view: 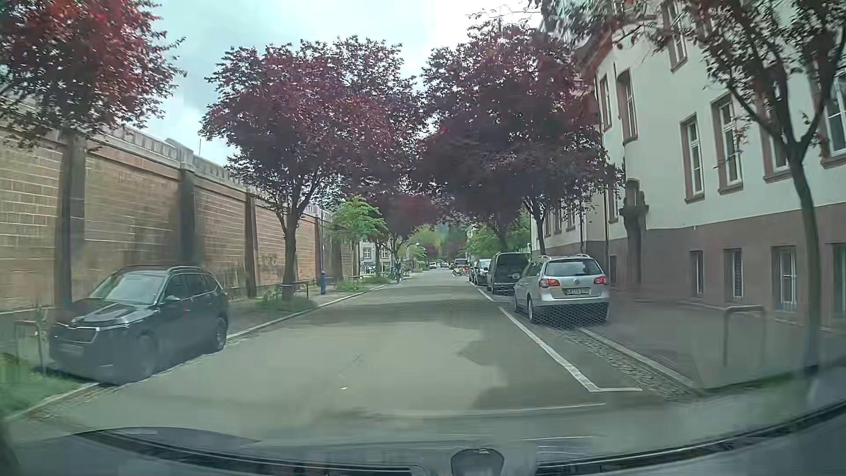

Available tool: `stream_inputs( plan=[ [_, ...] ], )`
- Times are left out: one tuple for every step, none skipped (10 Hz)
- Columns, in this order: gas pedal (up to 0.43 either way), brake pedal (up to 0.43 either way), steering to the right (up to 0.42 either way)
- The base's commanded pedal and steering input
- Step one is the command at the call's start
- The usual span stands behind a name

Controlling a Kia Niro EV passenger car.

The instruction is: Follow the waypoints while adhering to traffic rules and regulations

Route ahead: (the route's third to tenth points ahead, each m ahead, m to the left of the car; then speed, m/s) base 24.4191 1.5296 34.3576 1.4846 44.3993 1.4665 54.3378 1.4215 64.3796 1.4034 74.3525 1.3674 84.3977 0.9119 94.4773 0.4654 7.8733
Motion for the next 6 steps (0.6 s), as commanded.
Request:
stream_inputs(
  plan=[
    [0.059, 0.0, 0.009],
    [0.059, 0.0, 0.008],
    [0.059, 0.0, 0.008],
    [0.059, 0.0, 0.009],
    [0.059, 0.0, 0.009],
    [0.059, 0.0, 0.007]
  ],
)
